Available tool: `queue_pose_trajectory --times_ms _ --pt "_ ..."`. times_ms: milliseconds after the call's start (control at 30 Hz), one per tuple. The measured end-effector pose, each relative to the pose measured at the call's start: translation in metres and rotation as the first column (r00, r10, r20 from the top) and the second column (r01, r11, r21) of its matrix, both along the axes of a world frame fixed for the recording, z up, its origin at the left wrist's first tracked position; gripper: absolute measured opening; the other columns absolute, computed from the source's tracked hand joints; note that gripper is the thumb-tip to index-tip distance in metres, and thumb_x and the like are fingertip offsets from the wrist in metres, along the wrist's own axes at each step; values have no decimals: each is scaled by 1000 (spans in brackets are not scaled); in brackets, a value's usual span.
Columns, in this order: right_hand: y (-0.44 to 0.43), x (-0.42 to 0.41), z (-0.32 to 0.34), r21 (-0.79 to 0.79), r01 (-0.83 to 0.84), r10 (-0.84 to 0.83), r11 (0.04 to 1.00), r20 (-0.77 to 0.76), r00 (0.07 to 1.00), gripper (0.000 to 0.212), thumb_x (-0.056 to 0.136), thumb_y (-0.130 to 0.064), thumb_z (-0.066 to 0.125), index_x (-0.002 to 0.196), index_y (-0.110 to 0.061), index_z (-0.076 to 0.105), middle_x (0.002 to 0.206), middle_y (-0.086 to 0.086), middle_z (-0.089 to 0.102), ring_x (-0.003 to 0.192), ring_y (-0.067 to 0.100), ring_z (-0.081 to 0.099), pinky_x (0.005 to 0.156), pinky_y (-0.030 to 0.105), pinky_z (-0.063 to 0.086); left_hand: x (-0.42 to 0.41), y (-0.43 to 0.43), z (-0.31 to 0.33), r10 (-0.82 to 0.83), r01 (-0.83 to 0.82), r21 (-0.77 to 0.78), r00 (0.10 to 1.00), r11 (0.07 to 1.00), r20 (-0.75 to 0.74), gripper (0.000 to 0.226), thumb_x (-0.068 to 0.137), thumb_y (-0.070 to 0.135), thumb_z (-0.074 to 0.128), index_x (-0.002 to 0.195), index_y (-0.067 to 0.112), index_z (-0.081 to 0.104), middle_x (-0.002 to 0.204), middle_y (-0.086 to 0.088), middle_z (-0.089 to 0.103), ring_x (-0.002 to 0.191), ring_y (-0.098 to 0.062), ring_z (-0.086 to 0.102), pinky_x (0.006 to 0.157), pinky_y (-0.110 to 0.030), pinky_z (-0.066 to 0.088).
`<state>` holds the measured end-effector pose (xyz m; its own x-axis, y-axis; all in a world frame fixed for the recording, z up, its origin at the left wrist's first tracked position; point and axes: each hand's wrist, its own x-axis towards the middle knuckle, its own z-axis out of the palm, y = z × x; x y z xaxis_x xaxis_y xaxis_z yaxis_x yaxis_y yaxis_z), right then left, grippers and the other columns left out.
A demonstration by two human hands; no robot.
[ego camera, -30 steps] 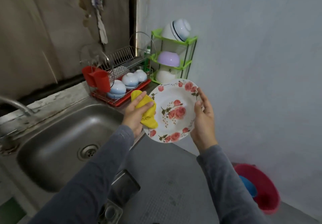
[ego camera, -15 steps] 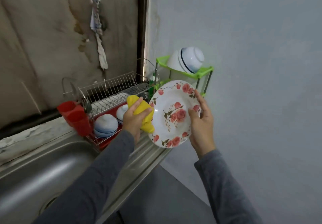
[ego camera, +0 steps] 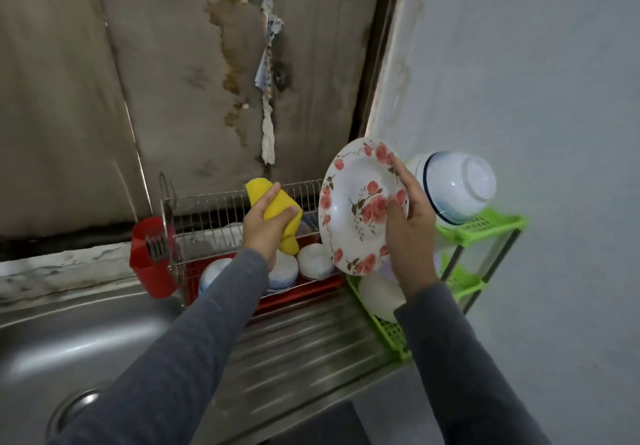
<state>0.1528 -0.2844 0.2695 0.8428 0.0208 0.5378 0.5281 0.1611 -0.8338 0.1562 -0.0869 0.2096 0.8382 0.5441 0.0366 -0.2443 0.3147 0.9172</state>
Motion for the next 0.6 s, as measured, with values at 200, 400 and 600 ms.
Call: queue_pose_trajectory --times_ms 200,400,600 --pt "21 71 5 2 -62 62 998 9 998 50 100 2 43 132 -30 62 135 -9 63 122 4 59 102 33 53 31 14 3 105 -105 17 994 994 -29 54 86 9 75 130 38 61 138 -4 54 118 -24 59 98 -45 54" --pt "47 126 1 -55 -86 88 995 32 996 50 103 -1 42 128 -39 62 139 -10 59 125 3 56 104 28 50 74 25 3 127 -125 76 992 989 -27 52 85 8 76 125 40 62 137 -2 54 120 -23 57 103 -43 51" --pt "70 164 -11 -30 -131 132 991 57 990 49 101 7 39 134 -23 60 140 3 59 128 13 57 108 36 48 108 29 -1 136 -130 104 990 986 -49 52 85 7 76 118 45 61 138 -4 53 120 -24 56 103 -43 51"
